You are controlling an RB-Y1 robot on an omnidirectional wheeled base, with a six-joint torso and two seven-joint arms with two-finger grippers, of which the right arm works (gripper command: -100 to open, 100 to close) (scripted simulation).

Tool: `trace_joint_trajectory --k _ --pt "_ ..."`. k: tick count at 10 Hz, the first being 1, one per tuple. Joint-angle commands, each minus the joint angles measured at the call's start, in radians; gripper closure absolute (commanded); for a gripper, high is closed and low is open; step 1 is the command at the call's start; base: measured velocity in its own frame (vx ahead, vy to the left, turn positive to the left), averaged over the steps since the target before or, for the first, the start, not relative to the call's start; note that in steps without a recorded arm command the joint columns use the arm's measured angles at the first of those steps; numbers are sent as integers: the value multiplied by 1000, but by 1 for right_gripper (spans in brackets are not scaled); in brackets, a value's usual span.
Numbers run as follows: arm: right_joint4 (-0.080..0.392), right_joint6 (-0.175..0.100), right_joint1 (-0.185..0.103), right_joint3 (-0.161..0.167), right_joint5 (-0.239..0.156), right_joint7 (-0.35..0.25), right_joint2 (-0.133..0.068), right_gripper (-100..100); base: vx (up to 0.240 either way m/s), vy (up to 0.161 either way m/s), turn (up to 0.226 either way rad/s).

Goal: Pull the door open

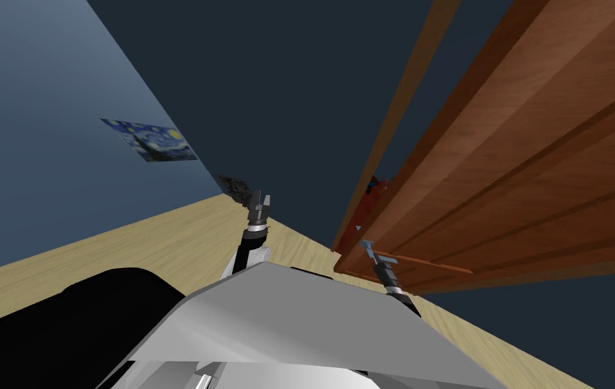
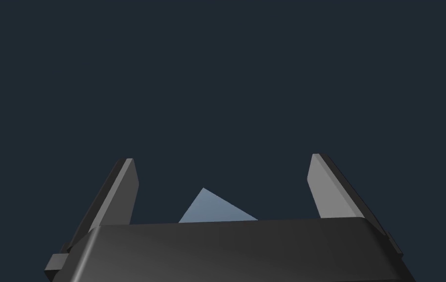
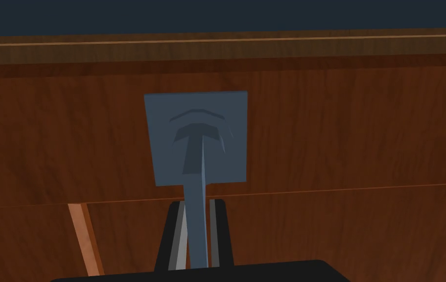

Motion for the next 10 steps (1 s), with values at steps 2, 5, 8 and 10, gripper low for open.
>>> trace_joint_trajectory --k 2,5,8,10 --pt "27 -58 21 0 10 -19 -21 100 -151 -42 106" --pt "30 -69 27 1 12 -23 -26 100 -91 -33 41" --pt "71 -119 29 3 23 -33 -38 100 -113 -36 130" --pt "80 -140 37 2 28 -37 -44 100 -225 -93 209"
